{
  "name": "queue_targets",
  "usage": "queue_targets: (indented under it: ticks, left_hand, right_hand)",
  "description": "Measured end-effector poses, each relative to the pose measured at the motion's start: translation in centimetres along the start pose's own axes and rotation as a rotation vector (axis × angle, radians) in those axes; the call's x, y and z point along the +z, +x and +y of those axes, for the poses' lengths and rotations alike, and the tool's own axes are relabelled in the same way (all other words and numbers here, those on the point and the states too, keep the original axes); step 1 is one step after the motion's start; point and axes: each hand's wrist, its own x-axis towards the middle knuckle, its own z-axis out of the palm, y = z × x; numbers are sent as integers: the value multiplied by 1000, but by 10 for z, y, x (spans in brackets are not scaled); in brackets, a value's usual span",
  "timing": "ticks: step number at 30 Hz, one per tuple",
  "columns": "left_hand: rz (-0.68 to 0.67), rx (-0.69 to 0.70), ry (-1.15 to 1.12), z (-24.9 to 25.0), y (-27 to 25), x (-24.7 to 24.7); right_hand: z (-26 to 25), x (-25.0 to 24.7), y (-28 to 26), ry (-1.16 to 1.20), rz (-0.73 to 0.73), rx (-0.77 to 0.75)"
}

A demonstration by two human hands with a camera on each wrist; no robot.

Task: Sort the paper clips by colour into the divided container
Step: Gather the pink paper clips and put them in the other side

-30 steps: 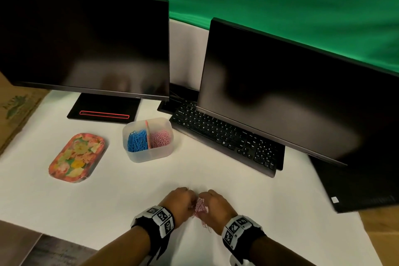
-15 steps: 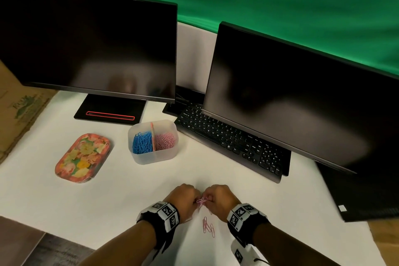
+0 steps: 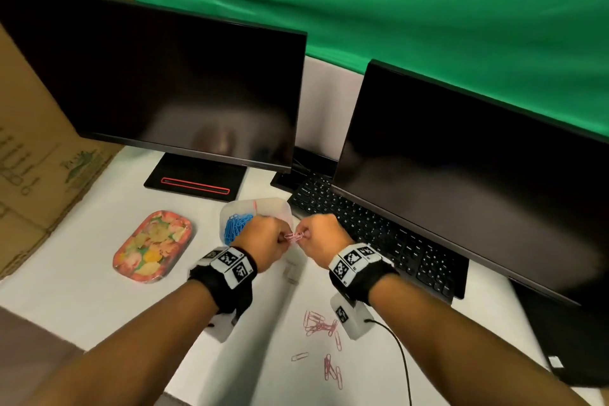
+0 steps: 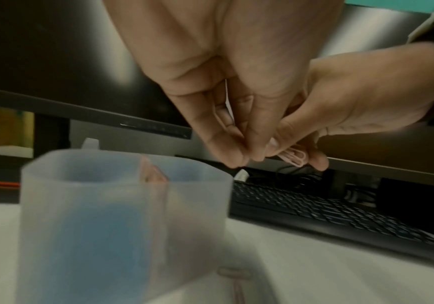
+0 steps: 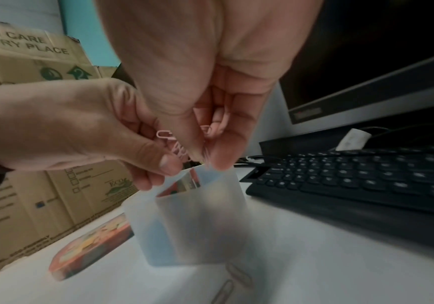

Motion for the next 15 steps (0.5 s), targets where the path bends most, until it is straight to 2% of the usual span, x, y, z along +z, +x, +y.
queue_targets:
  ticks: [3,8,11,13,15]
  left_hand:
    - [5,-105,16,-8,20,-15]
    - [-37,-204,103,-21,40,-15]
    - [-52,-252,94,-26,45,-8]
    - [-11,-262,86,-28,45,-5]
    - [50,-248,59,-29,39,-4]
  right_hand:
    - [-23,-3,26,-12,2,34]
    - [-35,7,52,18,-2,84]
    - [-31,11,54,235,2,134]
    - [-23,9,46,365,70,124]
    - [-8,7,34,364,138,117]
